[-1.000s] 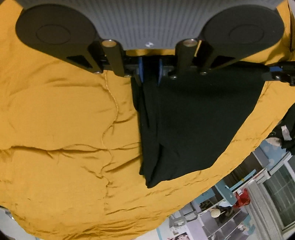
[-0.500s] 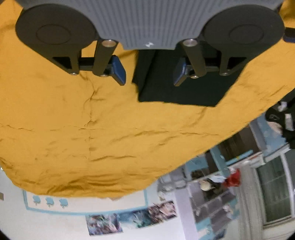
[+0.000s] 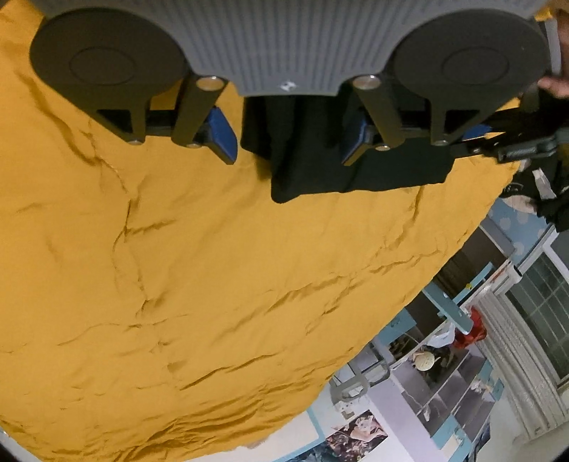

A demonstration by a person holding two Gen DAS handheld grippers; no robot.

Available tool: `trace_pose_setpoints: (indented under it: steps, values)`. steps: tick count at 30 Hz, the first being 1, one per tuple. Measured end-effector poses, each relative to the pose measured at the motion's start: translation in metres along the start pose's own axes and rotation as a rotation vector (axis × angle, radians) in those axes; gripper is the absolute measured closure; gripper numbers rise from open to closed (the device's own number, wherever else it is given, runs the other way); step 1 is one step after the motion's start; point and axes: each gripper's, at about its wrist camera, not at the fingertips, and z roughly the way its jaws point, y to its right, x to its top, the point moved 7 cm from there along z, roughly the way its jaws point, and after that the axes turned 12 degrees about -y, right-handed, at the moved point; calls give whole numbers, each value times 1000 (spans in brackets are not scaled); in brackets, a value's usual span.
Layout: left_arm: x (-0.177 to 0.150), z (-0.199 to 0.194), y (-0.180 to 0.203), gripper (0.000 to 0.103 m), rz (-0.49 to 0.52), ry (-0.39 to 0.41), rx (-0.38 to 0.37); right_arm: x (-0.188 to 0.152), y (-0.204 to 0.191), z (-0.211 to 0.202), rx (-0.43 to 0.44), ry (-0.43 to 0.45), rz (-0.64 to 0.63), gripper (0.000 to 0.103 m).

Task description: Fold small clothes

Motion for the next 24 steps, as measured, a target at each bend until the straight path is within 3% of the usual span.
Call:
trace_pose_setpoints:
  steps: [1, 2, 3, 4, 6, 8, 11, 12, 13, 14, 15, 17, 19, 21, 24]
  values:
    - [3, 2, -3, 40, -26, 3, -38, -1, -1, 1, -8, 9, -33, 48]
    - [7, 2, -3, 56, -35, 2, -85, -2, -4, 2, -5, 8, -64, 58]
    - [10, 1, -2, 71, -40, 1, -133, -2, -8, 4, 14, 2, -88, 84]
    - [12, -2, -1, 96, -51, -4, -161, 0, -10, 3, 3, 16, -97, 88]
    - [12, -15, 5, 97, -22, 54, -211, 5, -19, -3, -14, 67, -129, 93]
    - [12, -17, 9, 97, 56, 116, -136, 9, -26, -2, -41, 102, -168, 93]
    - [7, 7, -7, 94, 26, 67, -17, 6, -14, 27, -99, 23, -131, 91]
    - [5, 13, -11, 90, 15, 62, -7, 6, -10, 31, -102, 25, -116, 88]
    - [4, 14, -12, 83, 5, 65, -5, 7, -7, 31, -111, 30, -95, 74]
    - [3, 10, -11, 79, 7, 68, -13, 9, -6, 28, -125, 38, -81, 68]
    - [2, 3, -8, 75, 10, 65, -23, 10, -6, 20, -145, 61, -76, 61]
    - [-1, -11, -2, 71, 31, 33, -29, 11, -12, -8, -192, 122, -102, 59]
    - [-5, -32, 7, 71, 116, 35, -5, -1, -22, -46, -150, 185, -133, 60]
    - [-25, -59, 17, 71, 210, 48, 11, -24, -35, -76, -63, 157, -139, 61]
    - [-73, -97, 34, 69, 310, 45, 13, -60, -54, -107, -42, 109, -183, 61]
